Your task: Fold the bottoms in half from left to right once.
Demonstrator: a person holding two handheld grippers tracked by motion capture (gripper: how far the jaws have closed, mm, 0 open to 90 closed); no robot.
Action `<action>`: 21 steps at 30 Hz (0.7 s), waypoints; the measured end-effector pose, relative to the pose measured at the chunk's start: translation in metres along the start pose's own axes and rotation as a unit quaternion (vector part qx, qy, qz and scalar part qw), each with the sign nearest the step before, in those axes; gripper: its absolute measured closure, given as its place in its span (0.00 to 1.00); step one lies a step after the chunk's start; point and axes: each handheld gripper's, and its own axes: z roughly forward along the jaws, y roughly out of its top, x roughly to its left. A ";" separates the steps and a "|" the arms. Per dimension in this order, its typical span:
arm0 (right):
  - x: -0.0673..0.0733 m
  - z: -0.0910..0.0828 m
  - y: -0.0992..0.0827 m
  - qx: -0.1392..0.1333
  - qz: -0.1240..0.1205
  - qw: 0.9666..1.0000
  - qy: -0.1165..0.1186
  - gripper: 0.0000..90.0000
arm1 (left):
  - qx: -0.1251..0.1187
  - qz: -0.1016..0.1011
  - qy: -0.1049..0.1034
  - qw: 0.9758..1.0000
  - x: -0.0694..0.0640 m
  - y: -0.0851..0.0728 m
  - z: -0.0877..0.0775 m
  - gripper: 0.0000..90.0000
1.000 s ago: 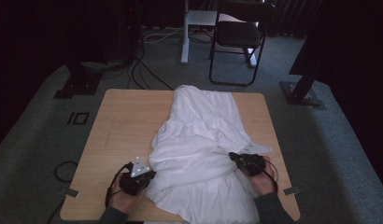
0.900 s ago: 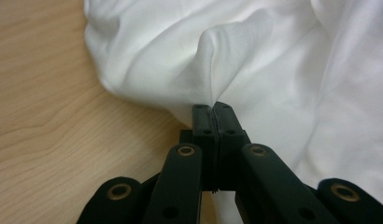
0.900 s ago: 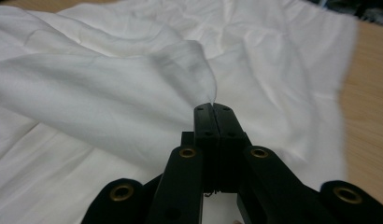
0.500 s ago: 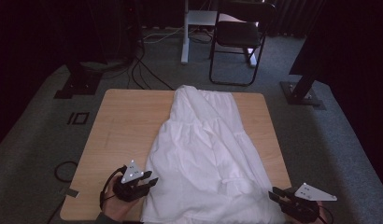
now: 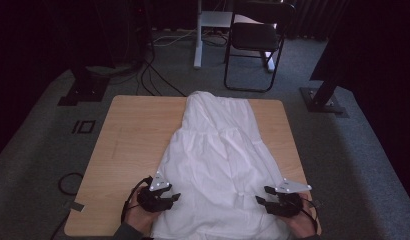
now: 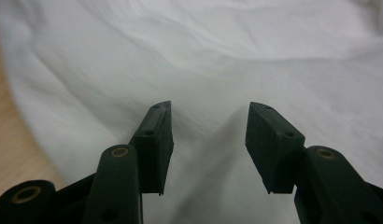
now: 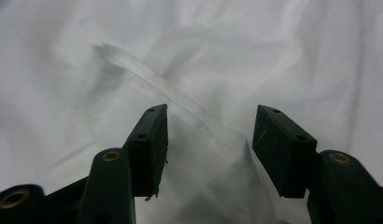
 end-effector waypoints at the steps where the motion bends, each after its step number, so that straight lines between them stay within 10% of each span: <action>1: -0.001 0.004 0.000 0.010 -0.002 1.000 0.001 0.53 | 0.010 0.002 -0.003 1.000 -0.001 -0.003 0.005 0.57; 3: 0.000 0.010 -0.003 0.032 -0.011 0.999 0.009 0.77 | 0.014 0.005 -0.004 1.000 -0.003 -0.004 0.008 0.59; 7: 0.002 -0.006 -0.011 0.033 -0.006 0.999 0.003 0.97 | 0.026 0.035 -0.021 0.999 -0.009 -0.010 0.008 0.99; 17: -0.016 -0.079 -0.063 0.000 0.073 0.997 -0.029 0.98 | 0.029 0.024 -0.011 0.999 -0.005 -0.020 -0.002 0.99; 21: -0.024 -0.090 -0.059 -0.041 0.099 0.993 -0.051 0.65 | 0.010 0.008 -0.002 1.000 0.001 -0.019 -0.006 0.74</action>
